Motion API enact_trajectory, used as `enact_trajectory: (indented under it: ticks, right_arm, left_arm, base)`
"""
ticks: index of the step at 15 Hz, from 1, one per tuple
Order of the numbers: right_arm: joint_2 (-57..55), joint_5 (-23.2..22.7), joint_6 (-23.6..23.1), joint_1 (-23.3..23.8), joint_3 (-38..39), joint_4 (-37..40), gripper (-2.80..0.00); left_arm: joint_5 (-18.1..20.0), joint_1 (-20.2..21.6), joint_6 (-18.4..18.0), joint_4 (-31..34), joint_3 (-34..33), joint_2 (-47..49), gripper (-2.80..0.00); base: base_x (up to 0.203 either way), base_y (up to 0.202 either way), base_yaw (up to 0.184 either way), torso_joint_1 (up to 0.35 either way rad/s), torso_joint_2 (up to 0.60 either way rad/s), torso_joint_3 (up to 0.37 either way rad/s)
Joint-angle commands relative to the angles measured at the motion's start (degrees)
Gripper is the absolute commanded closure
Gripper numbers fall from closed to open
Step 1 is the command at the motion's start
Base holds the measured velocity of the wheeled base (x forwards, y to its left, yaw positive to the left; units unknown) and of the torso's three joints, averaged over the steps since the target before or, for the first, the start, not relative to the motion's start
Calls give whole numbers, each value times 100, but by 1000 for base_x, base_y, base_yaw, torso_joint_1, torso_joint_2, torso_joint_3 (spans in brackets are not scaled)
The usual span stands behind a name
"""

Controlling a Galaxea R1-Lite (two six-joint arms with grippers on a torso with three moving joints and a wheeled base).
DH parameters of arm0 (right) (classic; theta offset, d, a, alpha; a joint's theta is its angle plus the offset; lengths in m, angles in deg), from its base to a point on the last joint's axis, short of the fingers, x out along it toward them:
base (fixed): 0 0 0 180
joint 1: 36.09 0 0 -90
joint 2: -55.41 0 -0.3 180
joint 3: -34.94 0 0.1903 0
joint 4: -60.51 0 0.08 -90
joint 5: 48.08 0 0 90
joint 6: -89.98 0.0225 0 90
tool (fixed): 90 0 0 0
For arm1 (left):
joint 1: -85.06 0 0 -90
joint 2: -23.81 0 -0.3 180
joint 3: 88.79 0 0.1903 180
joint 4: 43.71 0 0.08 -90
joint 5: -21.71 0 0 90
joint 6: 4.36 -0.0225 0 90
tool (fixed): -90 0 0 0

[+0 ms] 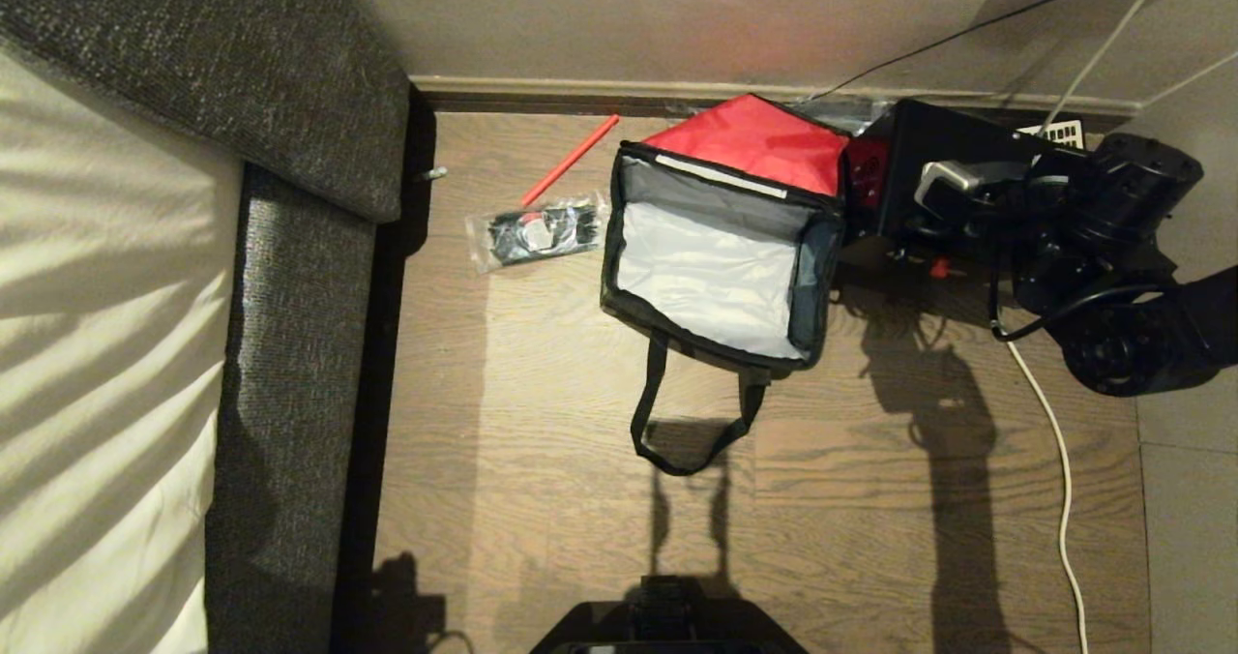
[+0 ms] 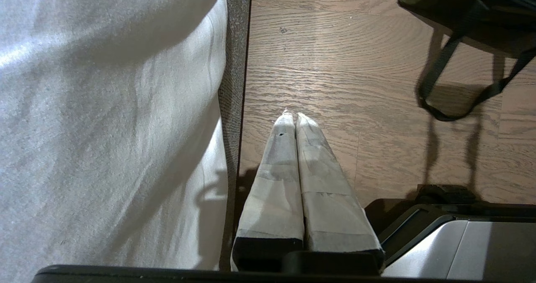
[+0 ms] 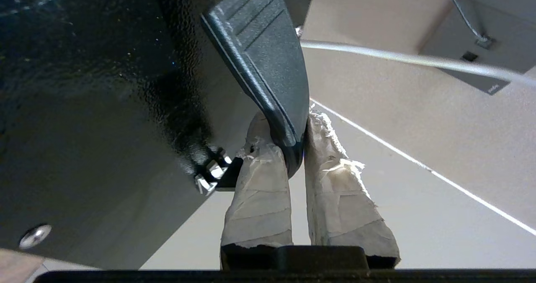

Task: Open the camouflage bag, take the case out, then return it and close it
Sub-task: Release the handle

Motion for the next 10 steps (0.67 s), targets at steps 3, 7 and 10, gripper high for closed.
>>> enact_trajectory:
  ticks: [3,7,10]
  right_arm:
    - [-184,25,257,-175,-223,-36,0]
    - [-243,24,228,-189,-85,218,0]
    - [-452,34,277,-187,-102,165,0]
  left_arm:
    - [0,1,-2,-4,-9,0,0]
    - [0,1,-2,-4,-9,0,0]
    - [0,1,-2,2,-9,0,0]
  base:
    - [0,0,0,0,0,0]
    - [0,0,0,0,0,0]
    - [0,0,0,0,0,0]
